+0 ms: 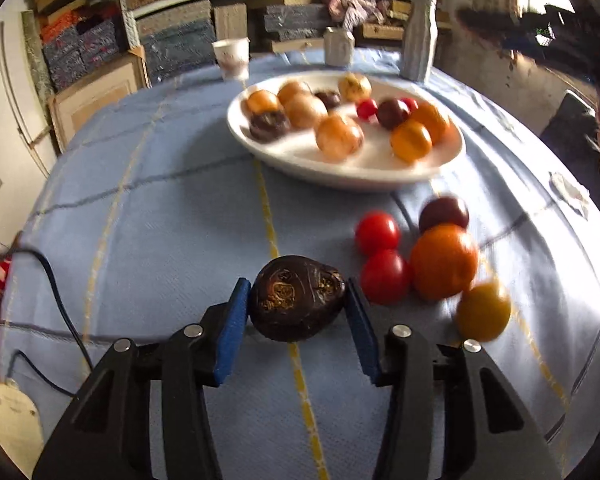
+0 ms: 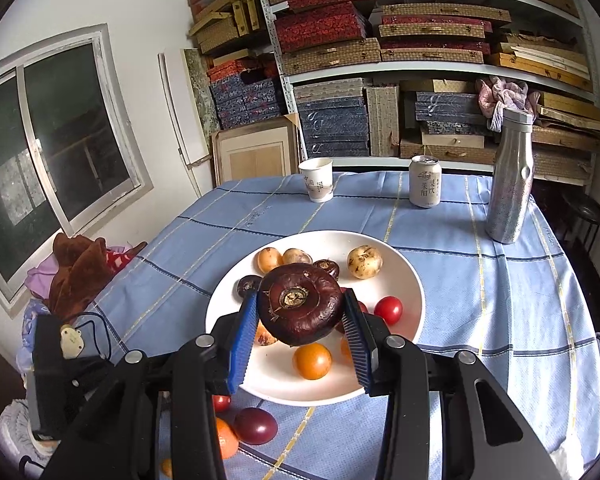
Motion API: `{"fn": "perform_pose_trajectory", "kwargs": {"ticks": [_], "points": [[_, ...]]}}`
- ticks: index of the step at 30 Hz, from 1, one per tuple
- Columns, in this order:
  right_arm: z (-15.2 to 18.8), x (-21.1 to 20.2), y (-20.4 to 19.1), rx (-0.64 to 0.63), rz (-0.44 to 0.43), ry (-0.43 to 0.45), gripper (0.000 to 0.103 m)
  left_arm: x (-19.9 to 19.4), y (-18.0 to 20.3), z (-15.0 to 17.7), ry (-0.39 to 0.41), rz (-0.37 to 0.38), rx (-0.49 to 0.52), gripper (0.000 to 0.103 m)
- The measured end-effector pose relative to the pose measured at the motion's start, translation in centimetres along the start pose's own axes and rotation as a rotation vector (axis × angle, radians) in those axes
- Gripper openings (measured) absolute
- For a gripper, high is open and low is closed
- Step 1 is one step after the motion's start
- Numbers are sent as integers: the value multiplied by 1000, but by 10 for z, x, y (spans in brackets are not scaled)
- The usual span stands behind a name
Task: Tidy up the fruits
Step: 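Carry the brown fruit with the left tool over the plate while the right tool carries the maroon fruit there, then open the left tool to release the brown fruit on the plate while the right tool releases the maroon fruit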
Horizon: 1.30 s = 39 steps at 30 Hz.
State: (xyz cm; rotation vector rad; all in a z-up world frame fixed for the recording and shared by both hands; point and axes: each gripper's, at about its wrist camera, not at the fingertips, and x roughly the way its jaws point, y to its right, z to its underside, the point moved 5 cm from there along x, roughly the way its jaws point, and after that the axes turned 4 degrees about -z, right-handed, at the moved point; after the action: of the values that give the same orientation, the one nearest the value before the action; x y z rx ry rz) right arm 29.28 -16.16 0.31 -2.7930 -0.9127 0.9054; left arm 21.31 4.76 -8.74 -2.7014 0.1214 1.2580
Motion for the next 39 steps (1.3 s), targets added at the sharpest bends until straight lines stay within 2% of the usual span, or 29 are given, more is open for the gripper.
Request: {"fn": "perform_pose_trajectory", "kwargs": {"ticks": [5, 8, 10, 17, 21, 26, 28, 29, 35, 39], "points": [[-7, -9, 14, 29, 23, 29, 43, -14, -4, -74, 91, -32, -9, 47], [-14, -6, 21, 25, 53, 21, 43, 0, 9, -108, 101, -10, -5, 47], [-19, 6, 24, 13, 68, -10, 42, 13, 18, -117, 95, -3, 5, 47], [-19, 74, 24, 19, 30, -120, 43, 53, 9, -113, 34, 31, -62, 47], [-8, 114, 18, 14, 12, -189, 42, 66, 9, -107, 7, 48, -51, 48], [5, 138, 17, 2, 20, -242, 43, 69, 7, -109, 24, 69, -64, 51], [7, 142, 18, 7, 21, -249, 43, 70, 3, -108, 21, 66, -79, 66], [8, 142, 18, 7, 22, -249, 43, 71, 1, -108, 21, 61, -85, 78], [-6, 117, 12, 5, 10, -189, 49, 59, -7, -111, 54, 41, -103, 79], [-17, 84, 4, -3, 6, -118, 61, 43, -12, -110, 83, 20, -110, 79]]}}
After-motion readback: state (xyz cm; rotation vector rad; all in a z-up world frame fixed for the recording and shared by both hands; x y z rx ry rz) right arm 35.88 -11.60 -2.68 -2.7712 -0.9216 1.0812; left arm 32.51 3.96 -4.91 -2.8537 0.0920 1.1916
